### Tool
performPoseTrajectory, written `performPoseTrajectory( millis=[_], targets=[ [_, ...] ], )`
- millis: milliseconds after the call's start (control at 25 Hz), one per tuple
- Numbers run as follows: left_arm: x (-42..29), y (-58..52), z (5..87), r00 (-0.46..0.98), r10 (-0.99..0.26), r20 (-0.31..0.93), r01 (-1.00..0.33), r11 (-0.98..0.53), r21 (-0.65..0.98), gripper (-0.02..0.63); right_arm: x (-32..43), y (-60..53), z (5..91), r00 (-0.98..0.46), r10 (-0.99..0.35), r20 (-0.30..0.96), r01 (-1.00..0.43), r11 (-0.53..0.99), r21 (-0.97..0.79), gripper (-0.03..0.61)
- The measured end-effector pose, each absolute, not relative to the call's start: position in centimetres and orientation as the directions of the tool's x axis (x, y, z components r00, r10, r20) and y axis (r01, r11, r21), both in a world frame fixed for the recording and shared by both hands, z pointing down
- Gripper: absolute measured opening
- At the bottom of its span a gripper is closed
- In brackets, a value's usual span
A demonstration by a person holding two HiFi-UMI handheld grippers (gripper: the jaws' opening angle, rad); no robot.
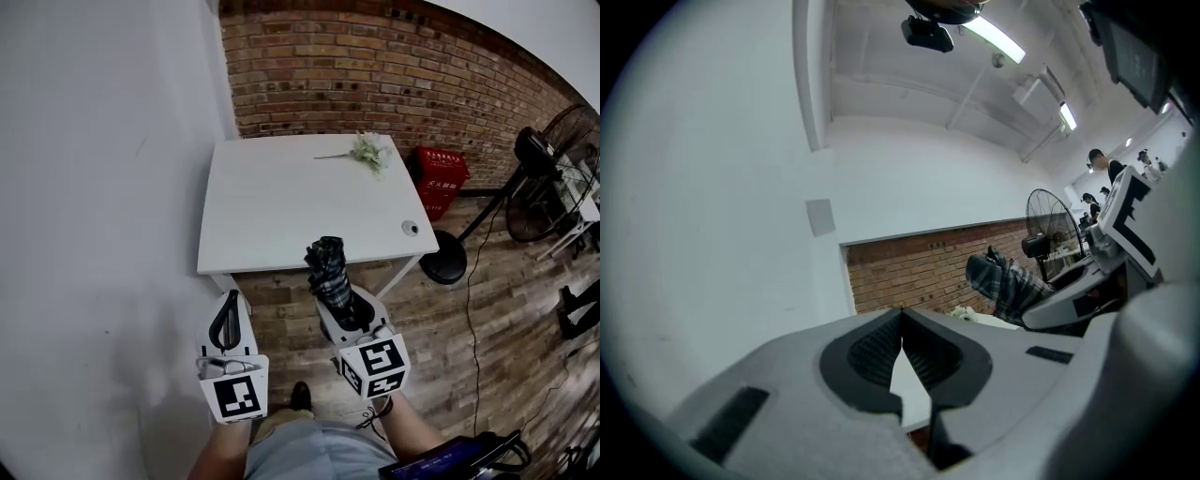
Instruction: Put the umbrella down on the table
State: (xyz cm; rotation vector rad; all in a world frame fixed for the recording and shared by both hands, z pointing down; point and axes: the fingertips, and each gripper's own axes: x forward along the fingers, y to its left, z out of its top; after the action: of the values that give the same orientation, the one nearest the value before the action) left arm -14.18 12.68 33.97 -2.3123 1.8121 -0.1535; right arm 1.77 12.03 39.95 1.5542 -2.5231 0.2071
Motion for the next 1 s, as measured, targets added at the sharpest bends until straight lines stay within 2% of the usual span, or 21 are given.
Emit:
performPoseTrajectory(
  millis=[360, 1000],
  targets=[
    [-14.3, 7.7, 31.3, 0.3, -0.95, -0.09, -0.935, -0.273, -0.227, 0.006, 2.0, 7.7, 35.5, -0.389, -0.908, 0.153, -0.917, 0.397, 0.027, 0.198],
    [-11.8, 3.5, 35.0, 0.336, -0.941, -0.03, -0.918, -0.32, -0.236, 0.006, 4.1, 4.0, 38.5, -0.355, -0.916, 0.185, -0.932, 0.362, 0.003, 0.198]
  ],
)
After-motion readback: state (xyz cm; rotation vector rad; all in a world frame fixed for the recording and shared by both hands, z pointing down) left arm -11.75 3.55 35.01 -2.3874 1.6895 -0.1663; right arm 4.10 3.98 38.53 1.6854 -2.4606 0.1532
